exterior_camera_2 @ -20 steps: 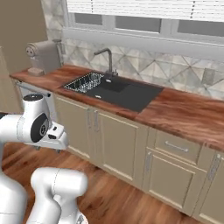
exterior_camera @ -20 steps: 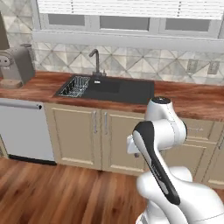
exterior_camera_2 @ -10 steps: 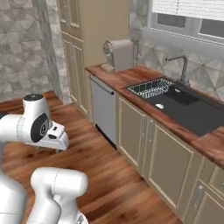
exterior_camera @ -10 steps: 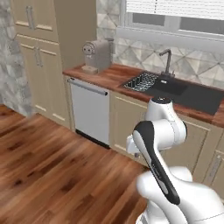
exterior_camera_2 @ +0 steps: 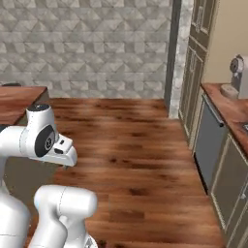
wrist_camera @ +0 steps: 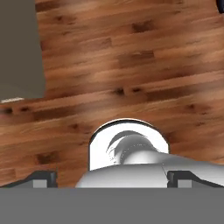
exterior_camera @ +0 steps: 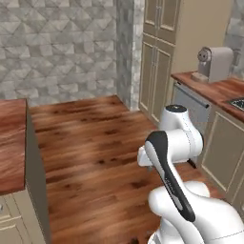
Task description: Four empty soda cans are scattered around the kitchen. Gather all the cans and cluster them next to the stove for recycling.
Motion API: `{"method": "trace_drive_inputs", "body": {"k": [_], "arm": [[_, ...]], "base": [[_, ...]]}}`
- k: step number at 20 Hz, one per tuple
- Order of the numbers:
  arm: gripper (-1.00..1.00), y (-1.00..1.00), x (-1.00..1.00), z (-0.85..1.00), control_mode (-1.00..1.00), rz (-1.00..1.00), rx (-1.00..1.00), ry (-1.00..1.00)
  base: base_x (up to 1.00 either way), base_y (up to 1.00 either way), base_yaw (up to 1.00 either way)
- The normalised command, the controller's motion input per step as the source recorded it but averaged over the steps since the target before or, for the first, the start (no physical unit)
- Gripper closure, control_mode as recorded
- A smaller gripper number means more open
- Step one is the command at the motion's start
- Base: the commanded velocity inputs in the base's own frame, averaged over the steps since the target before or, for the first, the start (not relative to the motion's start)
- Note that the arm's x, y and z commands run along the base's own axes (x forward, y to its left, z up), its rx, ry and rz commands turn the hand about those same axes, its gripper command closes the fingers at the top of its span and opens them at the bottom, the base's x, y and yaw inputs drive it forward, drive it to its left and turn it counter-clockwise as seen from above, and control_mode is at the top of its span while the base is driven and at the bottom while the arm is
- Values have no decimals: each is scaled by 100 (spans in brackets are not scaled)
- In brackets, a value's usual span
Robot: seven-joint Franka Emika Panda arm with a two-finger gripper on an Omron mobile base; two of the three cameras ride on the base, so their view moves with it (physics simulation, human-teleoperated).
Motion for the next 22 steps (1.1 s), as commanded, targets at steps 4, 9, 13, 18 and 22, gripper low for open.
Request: {"method": "trace_drive_inputs", "body": {"k": [4,9,13,18,22], "arm": [[-100,0,0,0,100,0,0,0],[-100,0,0,0,100,0,0,0],[-100,0,0,0,100,0,0,0],[-100,0,0,0,100,0,0,0],[-100,0,0,0,100,0,0,0]], "base": [[0,0,95],[0,0,95],[11,0,93],[41,0,87],[80,0,76]]}}
